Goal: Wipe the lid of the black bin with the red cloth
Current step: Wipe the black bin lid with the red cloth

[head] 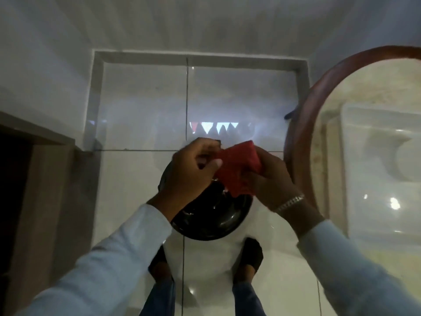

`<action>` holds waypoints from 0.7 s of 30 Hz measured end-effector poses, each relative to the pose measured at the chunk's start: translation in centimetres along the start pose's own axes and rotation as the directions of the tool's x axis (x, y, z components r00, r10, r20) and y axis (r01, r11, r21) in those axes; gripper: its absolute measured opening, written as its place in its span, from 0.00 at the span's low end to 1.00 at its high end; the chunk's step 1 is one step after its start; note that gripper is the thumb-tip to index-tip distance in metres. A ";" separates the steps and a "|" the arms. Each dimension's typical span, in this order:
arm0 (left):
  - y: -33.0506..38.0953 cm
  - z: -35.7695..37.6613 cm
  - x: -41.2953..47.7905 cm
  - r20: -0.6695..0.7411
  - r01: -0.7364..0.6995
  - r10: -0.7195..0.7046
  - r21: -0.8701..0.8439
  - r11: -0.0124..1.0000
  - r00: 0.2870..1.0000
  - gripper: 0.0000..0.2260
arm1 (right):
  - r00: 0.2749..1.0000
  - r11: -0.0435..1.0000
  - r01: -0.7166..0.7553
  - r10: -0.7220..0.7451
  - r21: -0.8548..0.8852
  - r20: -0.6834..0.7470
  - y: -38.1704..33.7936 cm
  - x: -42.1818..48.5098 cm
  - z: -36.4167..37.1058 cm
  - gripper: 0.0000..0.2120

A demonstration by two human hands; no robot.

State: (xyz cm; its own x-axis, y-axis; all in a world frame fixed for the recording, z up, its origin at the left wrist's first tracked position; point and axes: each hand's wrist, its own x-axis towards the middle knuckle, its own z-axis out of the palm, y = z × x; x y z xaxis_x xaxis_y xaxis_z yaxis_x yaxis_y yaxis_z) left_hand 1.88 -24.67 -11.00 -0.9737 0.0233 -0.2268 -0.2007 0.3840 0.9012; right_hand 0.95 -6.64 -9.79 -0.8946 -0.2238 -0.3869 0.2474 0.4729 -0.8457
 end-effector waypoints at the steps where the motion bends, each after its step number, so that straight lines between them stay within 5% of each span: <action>1: -2.4 -0.6 -0.2 -0.028 0.010 -0.009 0.060 0.998 1.000 0.21 | 0.999 0.994 0.019 -0.024 -0.104 -0.049 1.1 1.2 1.4 0.13; 4: -10.0 -2.3 -1.0 0.143 0.096 -0.133 0.243 0.965 0.981 0.45 | 0.967 0.948 0.107 -0.169 -0.300 -0.188 4.7 3.5 4.8 0.15; 8: -17.7 -3.2 -2.1 0.425 -0.159 -0.083 0.502 0.850 0.901 0.63 | 0.958 0.873 0.195 -0.268 -0.448 -0.106 10.1 4.2 7.9 0.23; 12: -21.5 -2.9 -1.5 0.477 -0.267 -0.056 0.582 0.768 0.877 0.67 | 0.964 0.776 0.260 -0.242 -0.574 0.110 14.0 2.8 10.2 0.34; 15: -22.1 -2.5 -0.5 0.492 -0.333 0.007 0.579 0.744 0.871 0.67 | 0.980 0.818 0.179 -0.198 -0.547 0.026 14.2 3.0 10.8 0.40; 21: -23.1 -2.5 0.1 0.501 -0.386 0.078 0.548 0.742 0.862 0.68 | 0.971 0.737 0.064 -0.201 -0.672 -0.129 13.5 3.8 14.7 0.38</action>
State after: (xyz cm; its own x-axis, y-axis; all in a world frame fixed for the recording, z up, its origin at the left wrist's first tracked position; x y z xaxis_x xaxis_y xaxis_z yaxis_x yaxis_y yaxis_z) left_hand 6.11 -35.90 -30.93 -0.8005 0.5129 -0.3100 0.2863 0.7817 0.5540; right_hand 6.34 -13.65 -28.13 -0.9664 -0.2027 -0.1580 -0.1248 0.9075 -0.4010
